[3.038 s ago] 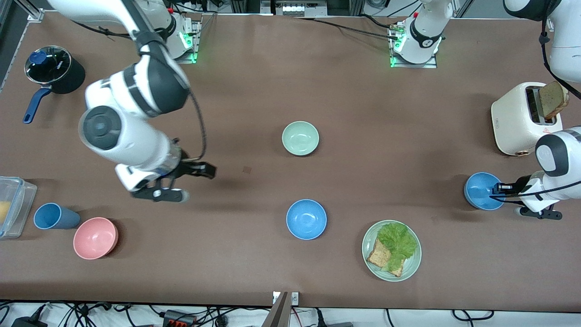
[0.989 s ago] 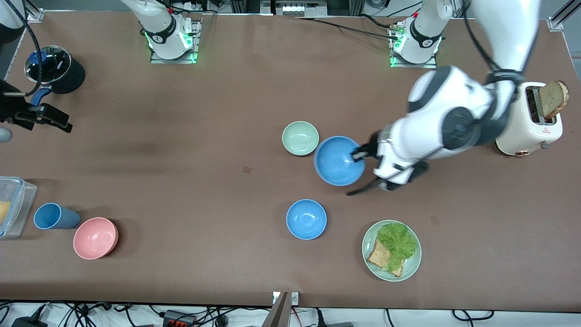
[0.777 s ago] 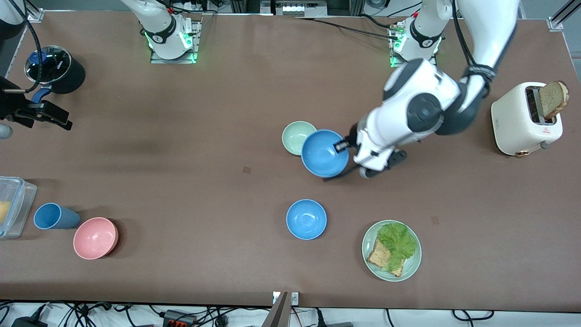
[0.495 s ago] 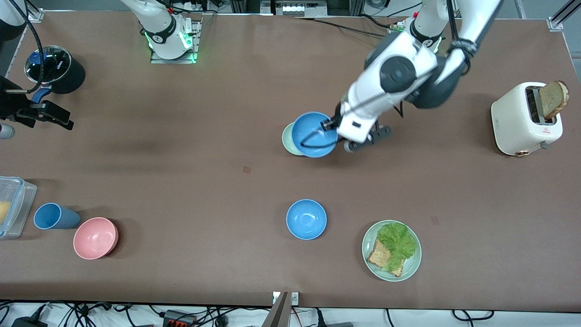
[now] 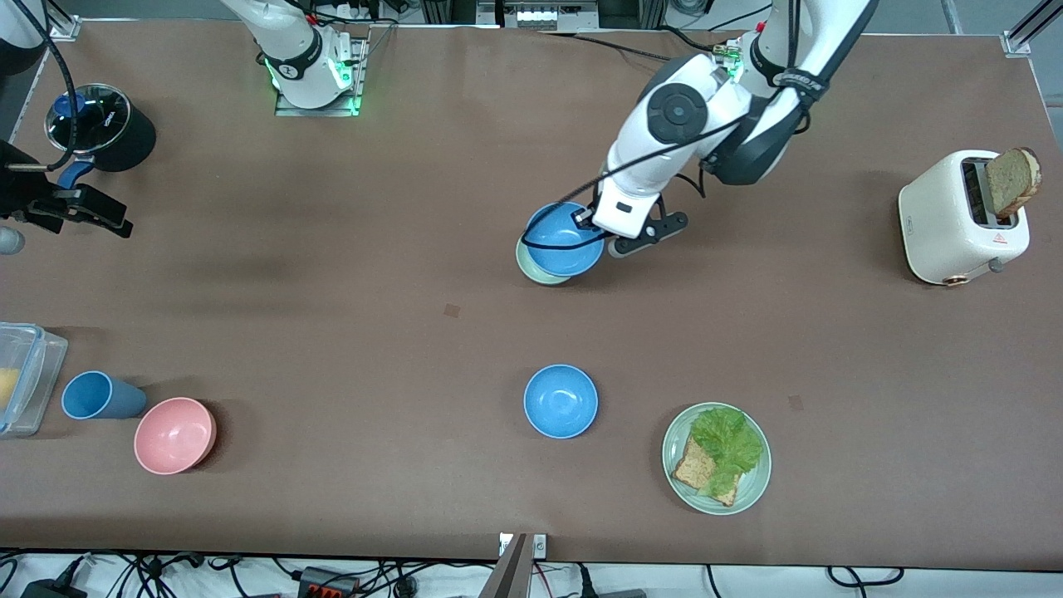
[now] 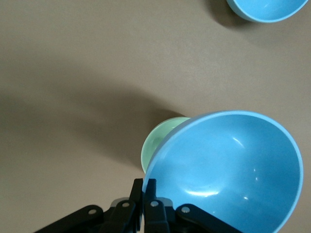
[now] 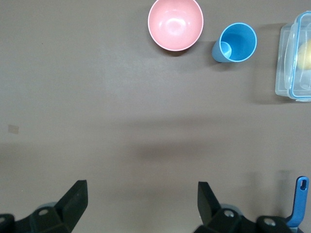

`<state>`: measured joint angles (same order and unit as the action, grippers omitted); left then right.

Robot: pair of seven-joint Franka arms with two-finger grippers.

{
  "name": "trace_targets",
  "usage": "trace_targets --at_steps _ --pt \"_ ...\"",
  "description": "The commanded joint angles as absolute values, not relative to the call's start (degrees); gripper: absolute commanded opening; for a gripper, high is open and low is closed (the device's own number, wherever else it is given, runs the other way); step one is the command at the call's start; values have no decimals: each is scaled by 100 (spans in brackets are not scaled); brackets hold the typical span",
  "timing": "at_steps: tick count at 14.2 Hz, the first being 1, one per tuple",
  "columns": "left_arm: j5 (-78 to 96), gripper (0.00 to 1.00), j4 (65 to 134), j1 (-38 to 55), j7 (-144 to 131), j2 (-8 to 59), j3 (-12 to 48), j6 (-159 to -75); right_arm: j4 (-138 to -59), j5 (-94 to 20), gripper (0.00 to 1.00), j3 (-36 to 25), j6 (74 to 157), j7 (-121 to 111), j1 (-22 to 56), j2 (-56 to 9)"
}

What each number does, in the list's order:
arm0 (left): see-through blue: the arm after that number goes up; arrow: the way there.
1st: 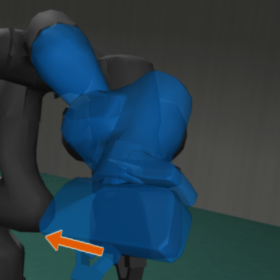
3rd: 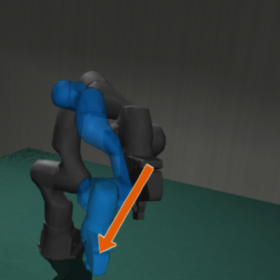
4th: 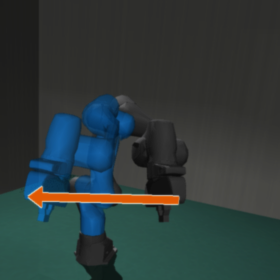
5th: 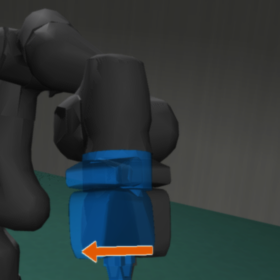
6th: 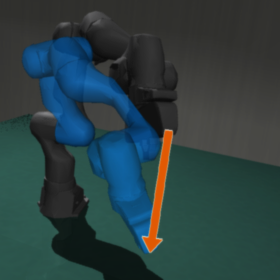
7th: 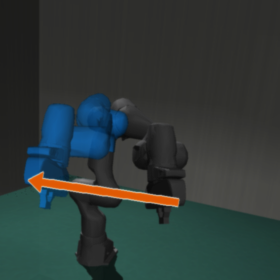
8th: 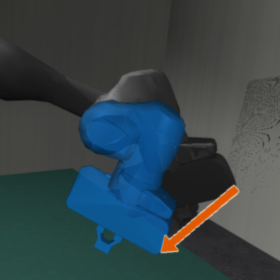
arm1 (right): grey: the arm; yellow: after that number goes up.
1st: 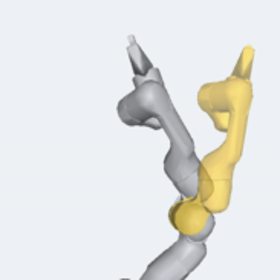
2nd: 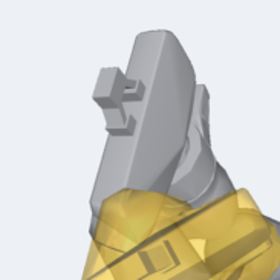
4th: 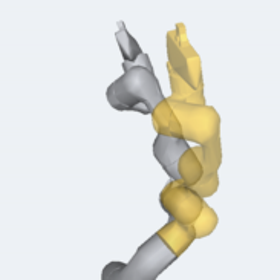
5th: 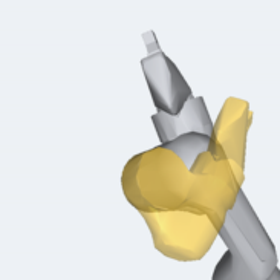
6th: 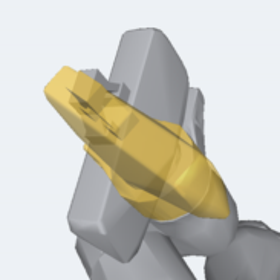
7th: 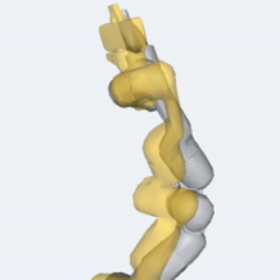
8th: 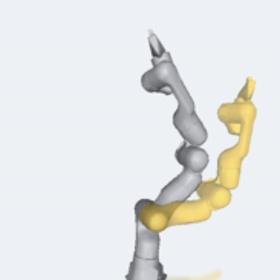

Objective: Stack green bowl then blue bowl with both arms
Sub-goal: 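Lower the blue bowl into the green bowl with the left gripper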

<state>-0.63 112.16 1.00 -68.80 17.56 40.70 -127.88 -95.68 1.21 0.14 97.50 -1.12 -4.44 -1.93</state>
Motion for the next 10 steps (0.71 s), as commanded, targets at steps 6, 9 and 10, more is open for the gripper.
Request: trace_targets --at_steps 6,9,10 --pt "-999 0 11584 483 -7820 2310 4069 -13781 -9615 149 100 53 9896 -193 -519 -97" --pt "-1318 0 11558 527 -8042 2443 4078 -13781 -9519 158 100 53 9896 -220 -519 -141" --pt "-1327 0 11558 562 -8051 2452 4069 -13781 -9519 158 100 61 9896 -211 -510 -149"
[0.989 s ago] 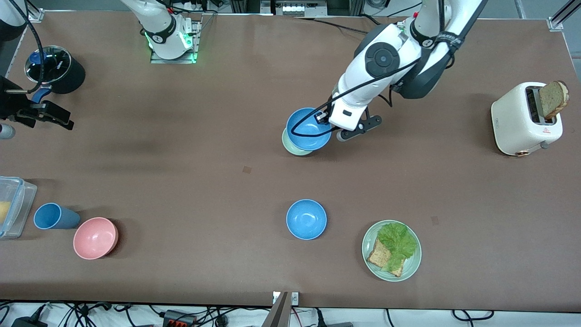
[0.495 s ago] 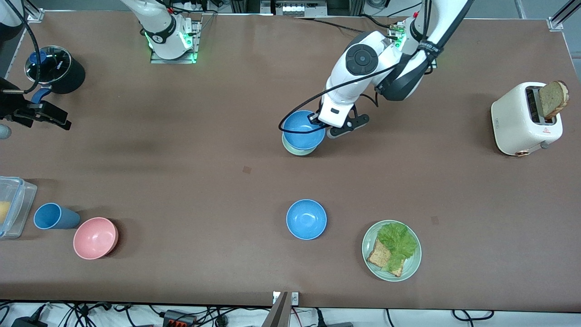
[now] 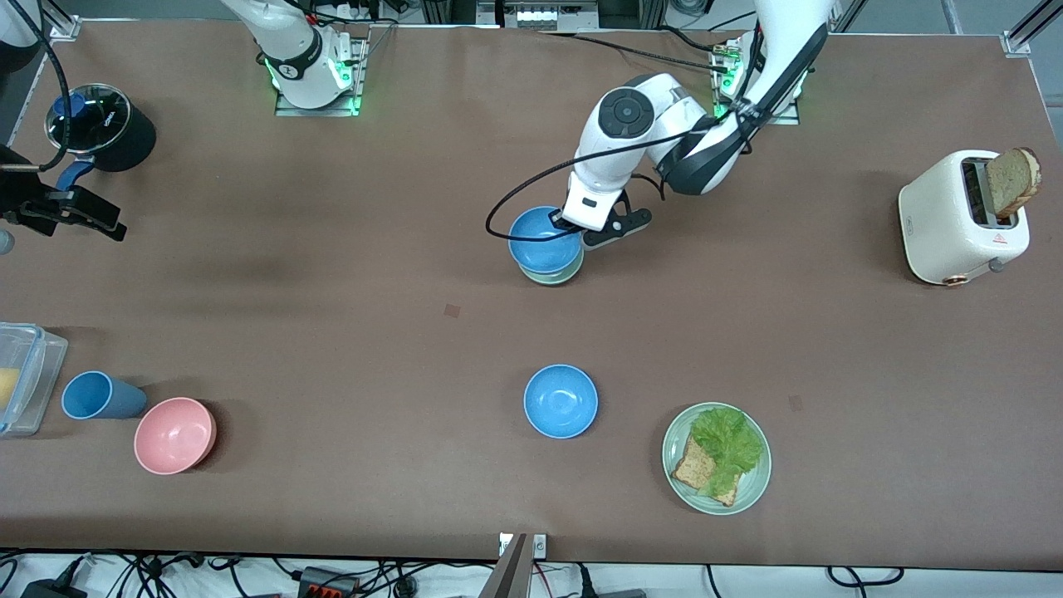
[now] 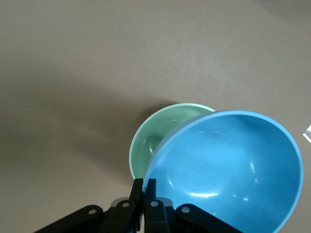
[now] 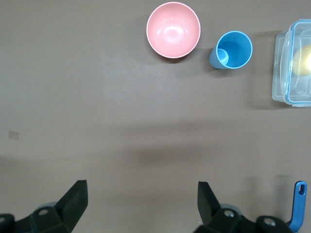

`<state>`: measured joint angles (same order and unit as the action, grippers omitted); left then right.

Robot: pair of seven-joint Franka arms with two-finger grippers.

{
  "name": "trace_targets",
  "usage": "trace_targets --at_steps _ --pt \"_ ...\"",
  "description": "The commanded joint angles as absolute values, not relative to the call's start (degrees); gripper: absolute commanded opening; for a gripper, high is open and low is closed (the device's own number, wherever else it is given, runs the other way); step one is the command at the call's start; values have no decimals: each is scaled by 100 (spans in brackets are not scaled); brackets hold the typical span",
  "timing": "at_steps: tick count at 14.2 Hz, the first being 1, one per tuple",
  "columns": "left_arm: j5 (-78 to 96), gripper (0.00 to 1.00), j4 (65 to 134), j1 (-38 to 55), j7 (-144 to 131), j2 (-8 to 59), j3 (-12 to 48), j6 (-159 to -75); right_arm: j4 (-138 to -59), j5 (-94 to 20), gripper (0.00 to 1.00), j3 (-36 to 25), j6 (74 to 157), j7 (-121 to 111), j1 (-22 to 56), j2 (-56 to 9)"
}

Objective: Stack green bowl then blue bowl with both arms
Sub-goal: 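Lower the blue bowl into the green bowl with the left gripper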

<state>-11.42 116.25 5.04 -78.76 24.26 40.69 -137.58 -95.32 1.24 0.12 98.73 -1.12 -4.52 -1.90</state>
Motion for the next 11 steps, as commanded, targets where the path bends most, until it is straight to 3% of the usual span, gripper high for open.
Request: trace_targets --at_steps 1,11 --pt "-1336 0 11558 571 -8059 2478 4069 -13790 -9519 158 100 62 9896 -211 -510 -158" --pt "-2048 0 11566 589 -8525 2768 4078 -13860 -9527 158 100 62 9879 -220 -518 -193"
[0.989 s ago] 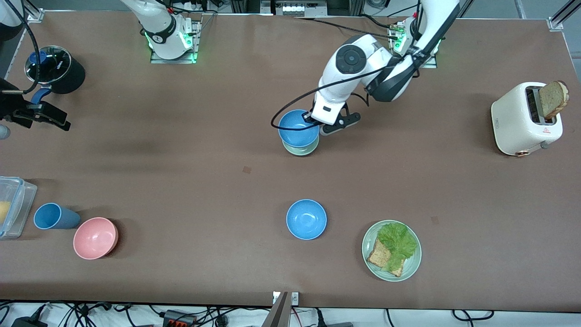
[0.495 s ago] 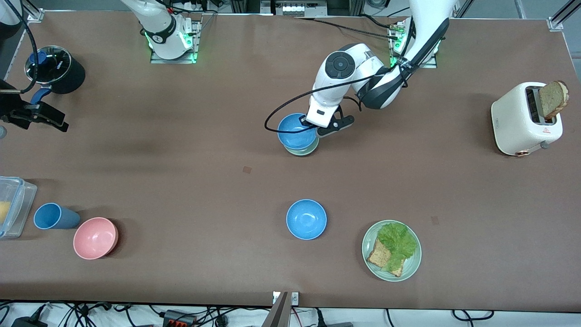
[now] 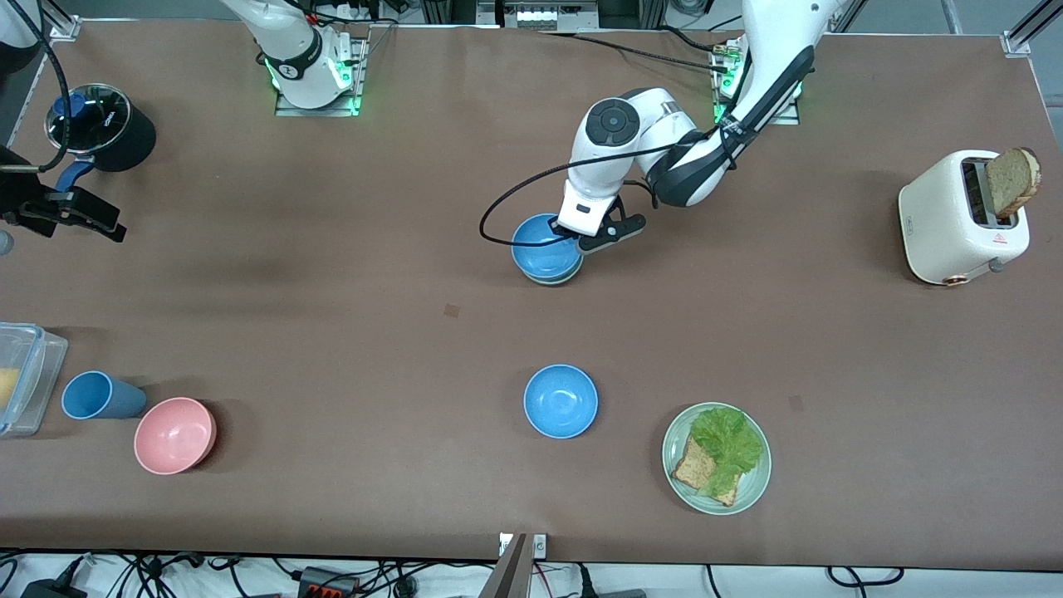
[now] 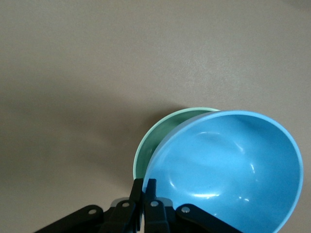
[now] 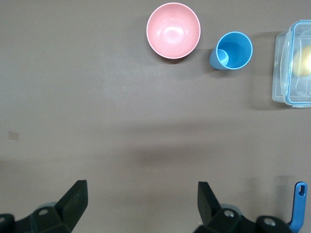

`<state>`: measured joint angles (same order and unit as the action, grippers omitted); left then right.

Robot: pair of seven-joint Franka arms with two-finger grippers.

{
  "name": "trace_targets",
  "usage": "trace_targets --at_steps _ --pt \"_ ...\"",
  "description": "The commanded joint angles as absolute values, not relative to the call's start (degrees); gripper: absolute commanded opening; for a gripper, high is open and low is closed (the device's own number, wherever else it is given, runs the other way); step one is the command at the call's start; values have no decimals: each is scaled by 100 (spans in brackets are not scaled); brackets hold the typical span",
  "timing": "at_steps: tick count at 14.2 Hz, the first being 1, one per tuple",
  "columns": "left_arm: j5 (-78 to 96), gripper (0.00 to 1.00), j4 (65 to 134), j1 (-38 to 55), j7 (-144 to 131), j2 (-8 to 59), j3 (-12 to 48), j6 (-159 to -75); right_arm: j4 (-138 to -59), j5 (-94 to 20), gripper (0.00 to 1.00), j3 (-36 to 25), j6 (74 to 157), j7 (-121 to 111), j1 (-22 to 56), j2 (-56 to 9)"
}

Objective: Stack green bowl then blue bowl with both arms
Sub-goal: 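Lower the blue bowl into the green bowl with the left gripper, then open the left gripper and lift it off the blue bowl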

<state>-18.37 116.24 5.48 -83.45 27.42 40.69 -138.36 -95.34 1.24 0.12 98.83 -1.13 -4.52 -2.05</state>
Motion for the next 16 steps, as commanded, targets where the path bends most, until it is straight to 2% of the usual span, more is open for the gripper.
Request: trace_targets --at_steps 1,2,4,8,13,16 --pt "-2048 8 11558 571 -8508 2769 4078 -13852 -9527 158 100 62 9888 -220 -510 -202" --pt "-2048 23 11514 528 -8490 2751 4087 -13799 -9527 150 100 62 9879 -211 -518 -202" --pt "-2048 34 11461 492 -8473 2690 4087 -13642 -9527 149 100 62 9879 -211 -510 -202" --pt "-2030 36 10812 483 -8377 2672 4113 -12615 -9527 149 100 62 9888 -211 -510 -202" --pt "-1969 38 10591 150 -7606 2559 4166 -12148 -9527 149 100 62 9905 -211 -519 -202" --pt "-1925 40 10013 -52 -6743 2549 4192 -11428 -9527 141 100 62 9897 -211 -519 -193"
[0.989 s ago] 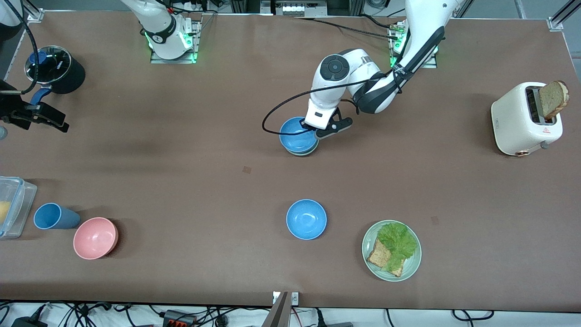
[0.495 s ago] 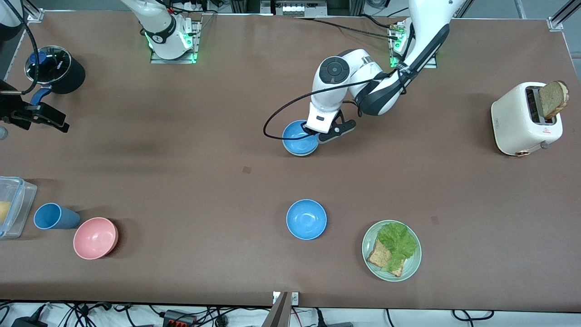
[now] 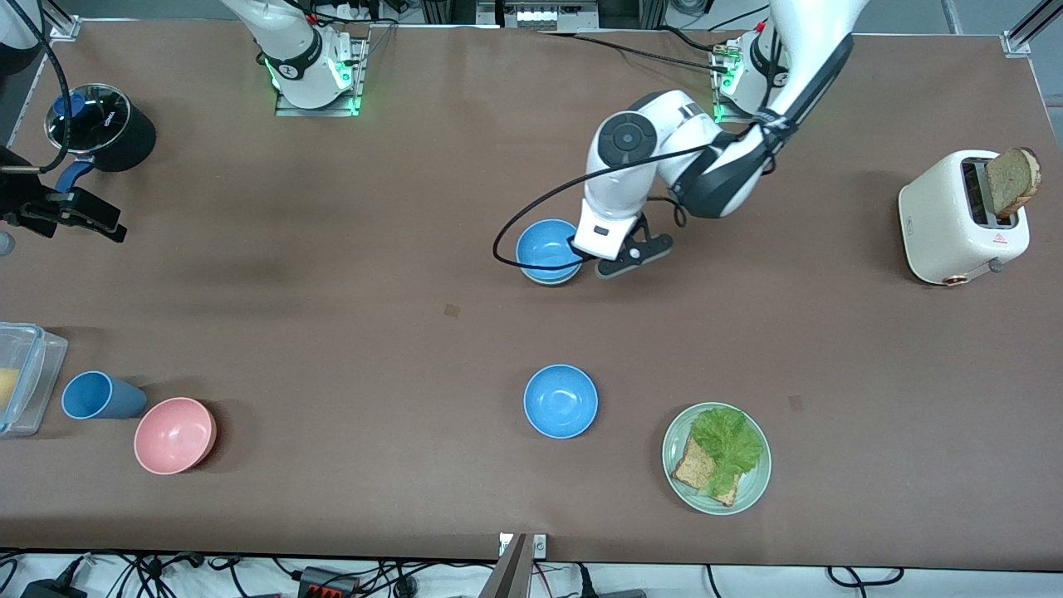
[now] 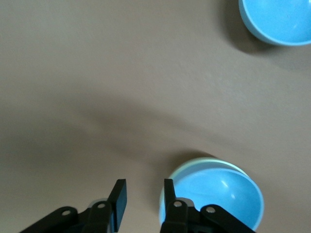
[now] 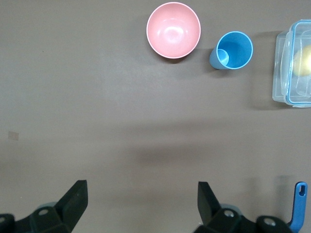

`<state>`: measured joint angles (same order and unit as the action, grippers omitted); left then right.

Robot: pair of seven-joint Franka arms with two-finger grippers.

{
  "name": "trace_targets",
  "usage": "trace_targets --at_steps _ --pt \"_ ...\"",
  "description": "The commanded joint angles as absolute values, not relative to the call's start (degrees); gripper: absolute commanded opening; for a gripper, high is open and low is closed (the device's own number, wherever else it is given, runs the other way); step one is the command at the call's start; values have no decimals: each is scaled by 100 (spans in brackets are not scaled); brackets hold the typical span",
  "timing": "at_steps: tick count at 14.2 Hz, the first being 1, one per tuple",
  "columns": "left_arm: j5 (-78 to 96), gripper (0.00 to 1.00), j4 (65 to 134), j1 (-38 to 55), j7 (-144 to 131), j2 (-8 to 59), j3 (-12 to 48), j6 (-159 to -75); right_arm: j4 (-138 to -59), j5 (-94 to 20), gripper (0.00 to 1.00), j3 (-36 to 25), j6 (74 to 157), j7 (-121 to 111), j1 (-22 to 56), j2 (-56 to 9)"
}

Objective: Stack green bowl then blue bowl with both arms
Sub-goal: 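Open the left gripper and lift it off the blue bowl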

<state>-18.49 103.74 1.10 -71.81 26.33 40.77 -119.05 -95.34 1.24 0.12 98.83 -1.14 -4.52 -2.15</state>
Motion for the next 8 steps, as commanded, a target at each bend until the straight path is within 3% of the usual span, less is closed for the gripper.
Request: trace_targets --at_steps 1,5,8 --pt "-1829 41 9828 -114 -6506 2566 4184 -11304 -9527 141 100 62 9888 -211 -519 -193" --pt "-1136 43 9301 -693 -4400 2531 4052 -10794 -9527 123 100 62 9905 -211 -519 -193" --pt "-765 47 9325 -826 -3142 2111 3412 -10504 -9527 141 100 62 9896 -211 -510 -193"
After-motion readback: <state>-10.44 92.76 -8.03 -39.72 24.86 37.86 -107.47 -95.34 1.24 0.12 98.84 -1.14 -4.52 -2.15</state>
